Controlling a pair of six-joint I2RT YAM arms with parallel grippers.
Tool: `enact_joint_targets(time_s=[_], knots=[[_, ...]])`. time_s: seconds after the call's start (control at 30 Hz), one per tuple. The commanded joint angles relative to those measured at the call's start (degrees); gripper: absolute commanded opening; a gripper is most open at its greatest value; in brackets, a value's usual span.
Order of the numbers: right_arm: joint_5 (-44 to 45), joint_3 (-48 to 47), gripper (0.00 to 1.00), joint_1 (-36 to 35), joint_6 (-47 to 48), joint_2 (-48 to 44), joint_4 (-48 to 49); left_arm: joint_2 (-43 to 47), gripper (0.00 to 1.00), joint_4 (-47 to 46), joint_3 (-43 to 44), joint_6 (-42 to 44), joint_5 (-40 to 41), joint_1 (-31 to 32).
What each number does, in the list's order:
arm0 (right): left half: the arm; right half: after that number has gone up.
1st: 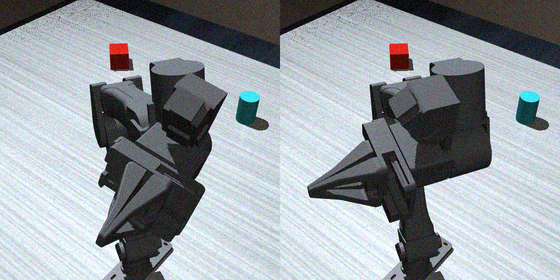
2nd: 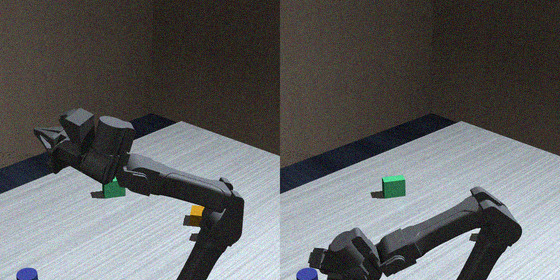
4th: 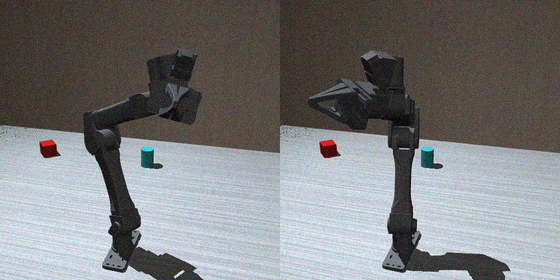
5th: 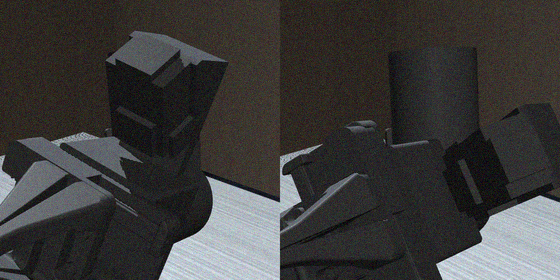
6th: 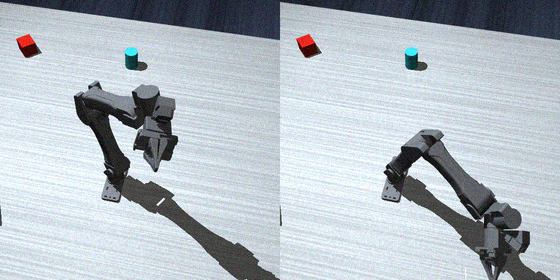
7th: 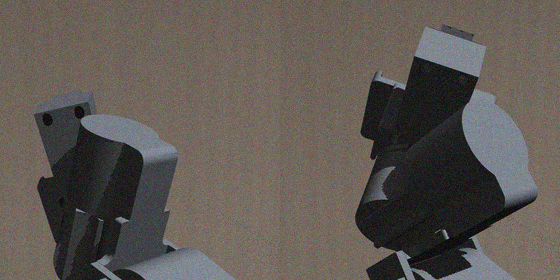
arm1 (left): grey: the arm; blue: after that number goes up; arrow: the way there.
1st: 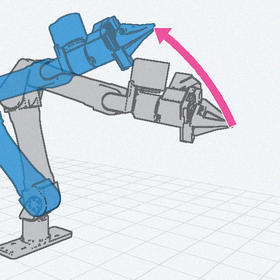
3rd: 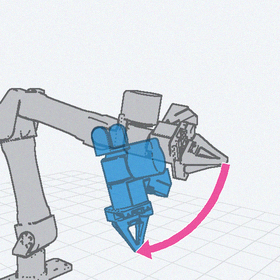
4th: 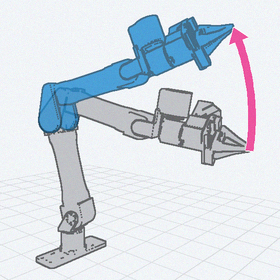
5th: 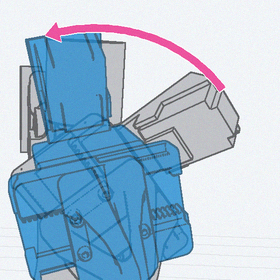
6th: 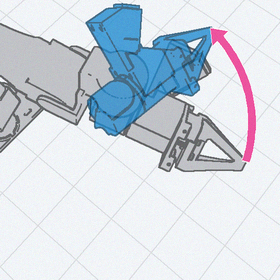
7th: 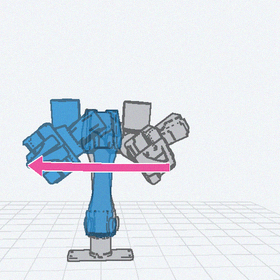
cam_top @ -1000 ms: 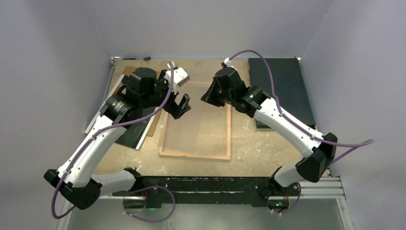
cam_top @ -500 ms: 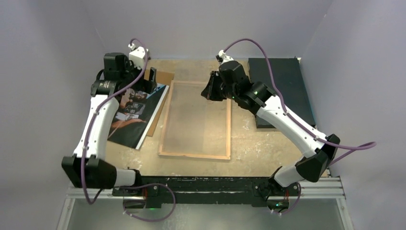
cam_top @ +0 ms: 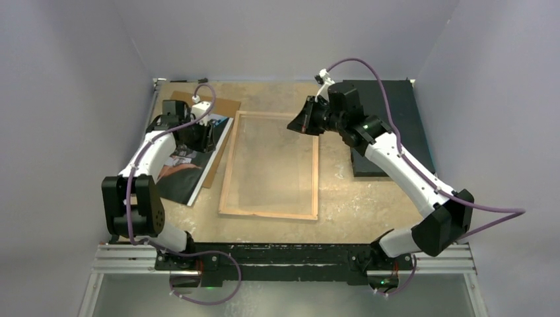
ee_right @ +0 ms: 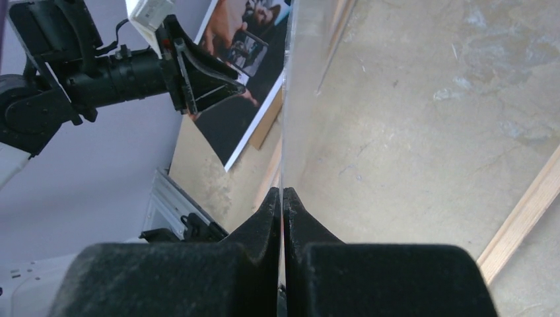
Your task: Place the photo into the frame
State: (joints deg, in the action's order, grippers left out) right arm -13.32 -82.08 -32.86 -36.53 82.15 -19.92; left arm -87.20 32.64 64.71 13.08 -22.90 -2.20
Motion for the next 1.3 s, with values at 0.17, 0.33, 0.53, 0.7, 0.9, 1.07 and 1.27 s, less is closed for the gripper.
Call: enact_joint_targets(time_s=[0.17,0.33,0.53,0.7,0.9,1.07,1.27], knots=[[-8.58,5.26,0.0,3.62,-4.9,-4.81,9.81,-3.8,0.35,-6.25,-6.5,-1.74,-10.54,-0.13],[-7.94,6.84,0.0,4.28,-5.12,-7.09,9.89,-6.54,0.35,-9.29,-9.2,-2.09,-11.72,0.19],[-10.45,11.64,0.0,4.91,-10.28,-8.67,15.06,-9.42,0.34,-12.06,-10.46,-2.66,-11.54,1.4],[-12.15,16.35,0.0,5.09,-16.8,-8.93,20.98,-11.28,0.22,-13.23,-11.08,-2.93,-12.19,1.66],[-11.96,23.76,0.0,5.17,-23.3,-10.26,28.59,-11.42,0.05,-12.88,-12.31,-2.29,-12.87,1.67],[-11.59,26.53,0.0,5.31,-24.48,-10.66,30.67,-11.23,0.03,-12.87,-13.03,-1.6,-12.73,1.67],[-11.35,26.27,0.0,5.42,-22.41,-9.35,30.05,-11.2,0.0,-12.78,-12.98,-1.32,-12.44,1.67]])
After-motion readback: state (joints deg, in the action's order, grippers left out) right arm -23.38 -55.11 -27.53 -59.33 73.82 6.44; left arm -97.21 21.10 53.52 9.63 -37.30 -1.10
